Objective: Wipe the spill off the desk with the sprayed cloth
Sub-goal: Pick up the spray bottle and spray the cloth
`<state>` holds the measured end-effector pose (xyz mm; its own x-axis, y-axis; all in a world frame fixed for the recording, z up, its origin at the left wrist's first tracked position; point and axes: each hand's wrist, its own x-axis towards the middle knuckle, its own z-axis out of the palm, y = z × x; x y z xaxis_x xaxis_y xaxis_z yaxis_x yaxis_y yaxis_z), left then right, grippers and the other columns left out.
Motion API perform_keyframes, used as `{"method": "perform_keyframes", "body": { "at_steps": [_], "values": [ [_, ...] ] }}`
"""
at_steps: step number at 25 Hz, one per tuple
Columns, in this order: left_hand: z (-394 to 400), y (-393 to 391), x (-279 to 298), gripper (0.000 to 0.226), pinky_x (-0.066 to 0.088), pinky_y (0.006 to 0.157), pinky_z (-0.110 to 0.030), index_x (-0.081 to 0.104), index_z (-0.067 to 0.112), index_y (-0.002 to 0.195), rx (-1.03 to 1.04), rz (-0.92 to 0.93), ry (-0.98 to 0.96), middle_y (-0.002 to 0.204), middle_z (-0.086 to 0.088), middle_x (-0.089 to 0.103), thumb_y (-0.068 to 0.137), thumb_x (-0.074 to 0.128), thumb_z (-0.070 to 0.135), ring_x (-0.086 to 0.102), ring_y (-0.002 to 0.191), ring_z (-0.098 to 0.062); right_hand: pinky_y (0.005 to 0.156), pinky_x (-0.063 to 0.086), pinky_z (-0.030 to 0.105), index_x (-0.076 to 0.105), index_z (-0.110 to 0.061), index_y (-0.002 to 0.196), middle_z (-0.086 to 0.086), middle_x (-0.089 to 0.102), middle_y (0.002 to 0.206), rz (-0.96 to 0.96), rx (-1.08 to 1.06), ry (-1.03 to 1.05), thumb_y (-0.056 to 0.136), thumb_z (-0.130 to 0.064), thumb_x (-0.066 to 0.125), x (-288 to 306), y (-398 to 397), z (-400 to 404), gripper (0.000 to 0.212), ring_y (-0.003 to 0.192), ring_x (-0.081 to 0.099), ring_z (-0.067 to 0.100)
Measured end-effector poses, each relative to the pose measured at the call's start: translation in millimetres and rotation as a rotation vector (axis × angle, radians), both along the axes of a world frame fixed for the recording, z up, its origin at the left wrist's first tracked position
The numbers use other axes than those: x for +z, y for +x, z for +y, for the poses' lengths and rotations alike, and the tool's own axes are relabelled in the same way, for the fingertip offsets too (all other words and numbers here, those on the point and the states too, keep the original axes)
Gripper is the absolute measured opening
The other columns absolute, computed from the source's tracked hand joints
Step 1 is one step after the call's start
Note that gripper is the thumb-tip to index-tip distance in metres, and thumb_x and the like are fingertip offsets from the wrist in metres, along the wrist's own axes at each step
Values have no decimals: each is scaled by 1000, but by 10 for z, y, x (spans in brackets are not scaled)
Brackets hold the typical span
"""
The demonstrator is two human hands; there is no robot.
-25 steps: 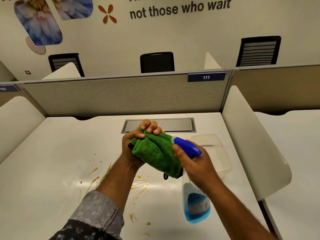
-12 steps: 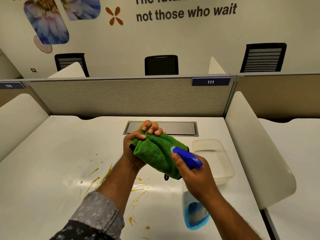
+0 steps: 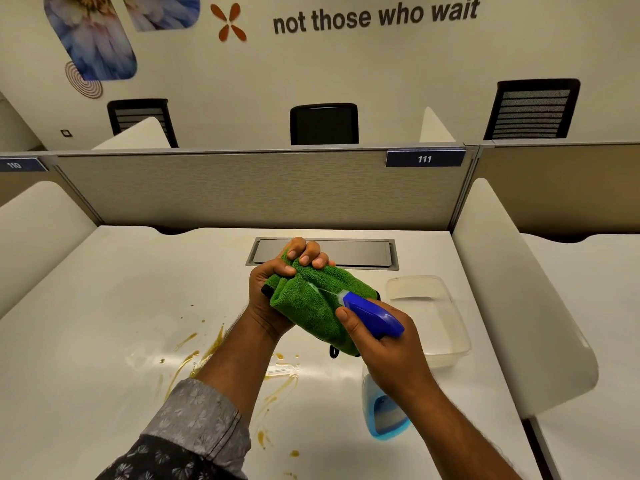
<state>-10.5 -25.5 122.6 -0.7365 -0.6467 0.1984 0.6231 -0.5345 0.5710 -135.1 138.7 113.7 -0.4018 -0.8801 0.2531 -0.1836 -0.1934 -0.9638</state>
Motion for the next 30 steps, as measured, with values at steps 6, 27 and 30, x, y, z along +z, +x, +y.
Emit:
{"method": "perform_keyframes", "body": {
  "at_steps": [6, 27, 30],
  "values": [
    [-60, -2, 34, 32, 44, 105, -44, 40, 19, 84, 4, 6, 4, 83, -2, 53, 64, 58, 1, 57, 86, -24, 66, 64, 35, 70, -50, 95, -3, 72, 85, 56, -21, 6, 85, -56, 73, -64, -70, 3, 12, 82, 69, 24],
    [8, 98, -211, 30, 36, 105, -45, 39, 19, 86, -55, -14, 51, 85, -3, 52, 65, 51, 1, 55, 89, -27, 69, 56, 13, 74, -18, 115, -6, 78, 90, -109, -265, -9, 86, -60, 71, -79, -681, 120, 51, 90, 72, 9],
    [58, 131, -304, 30, 35, 104, -45, 39, 19, 86, -53, -28, 73, 85, -3, 52, 65, 50, 1, 56, 89, -27, 61, 54, 9, 74, -22, 116, -19, 77, 85, -164, -330, 27, 81, -66, 68, -57, -914, 54, 57, 81, 70, -5]
  ]
}}
